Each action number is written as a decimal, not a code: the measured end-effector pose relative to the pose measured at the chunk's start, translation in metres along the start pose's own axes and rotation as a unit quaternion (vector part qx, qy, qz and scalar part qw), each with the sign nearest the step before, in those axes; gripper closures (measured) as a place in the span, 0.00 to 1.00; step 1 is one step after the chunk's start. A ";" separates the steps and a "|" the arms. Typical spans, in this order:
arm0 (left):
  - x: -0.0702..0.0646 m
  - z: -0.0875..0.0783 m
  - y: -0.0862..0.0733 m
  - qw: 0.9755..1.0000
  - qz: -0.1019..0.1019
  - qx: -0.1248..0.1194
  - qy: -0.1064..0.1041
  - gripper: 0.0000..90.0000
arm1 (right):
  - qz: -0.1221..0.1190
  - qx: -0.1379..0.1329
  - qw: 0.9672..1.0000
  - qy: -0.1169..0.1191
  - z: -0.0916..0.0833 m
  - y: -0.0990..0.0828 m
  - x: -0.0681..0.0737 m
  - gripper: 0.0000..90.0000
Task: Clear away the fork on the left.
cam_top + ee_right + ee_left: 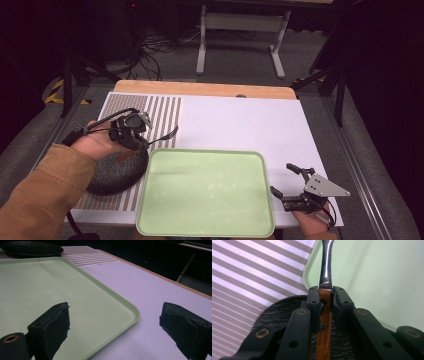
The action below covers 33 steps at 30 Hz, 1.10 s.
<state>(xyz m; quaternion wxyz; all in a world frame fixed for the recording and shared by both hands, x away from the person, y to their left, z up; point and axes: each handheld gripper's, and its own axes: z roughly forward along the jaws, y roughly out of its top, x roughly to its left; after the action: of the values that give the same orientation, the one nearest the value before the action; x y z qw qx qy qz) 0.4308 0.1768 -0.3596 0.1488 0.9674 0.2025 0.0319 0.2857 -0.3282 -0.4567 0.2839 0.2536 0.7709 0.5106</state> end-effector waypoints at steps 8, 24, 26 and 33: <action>-0.011 0.010 0.001 0.999 -0.027 -0.008 -0.030 0.86 | 0.000 0.002 1.000 0.001 0.000 0.000 0.000 0.11; -0.044 0.024 -0.003 0.994 -0.060 -0.041 -0.078 0.86 | -0.001 -0.001 1.000 -0.001 -0.003 0.000 -0.002 0.11; -0.046 0.028 -0.005 0.994 -0.061 -0.042 -0.084 0.86 | -0.001 -0.001 1.000 -0.001 -0.003 0.001 -0.003 0.11; -0.053 0.039 -0.007 0.990 -0.078 -0.047 -0.103 0.86 | -0.002 -0.002 1.000 0.002 0.000 0.001 -0.003 0.11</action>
<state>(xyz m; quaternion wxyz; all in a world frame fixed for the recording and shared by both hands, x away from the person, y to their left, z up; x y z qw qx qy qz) 0.3842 0.1513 -0.3988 0.2158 0.9387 0.2595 -0.0703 0.2881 -0.3300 -0.4547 0.2837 0.2502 0.7711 0.5122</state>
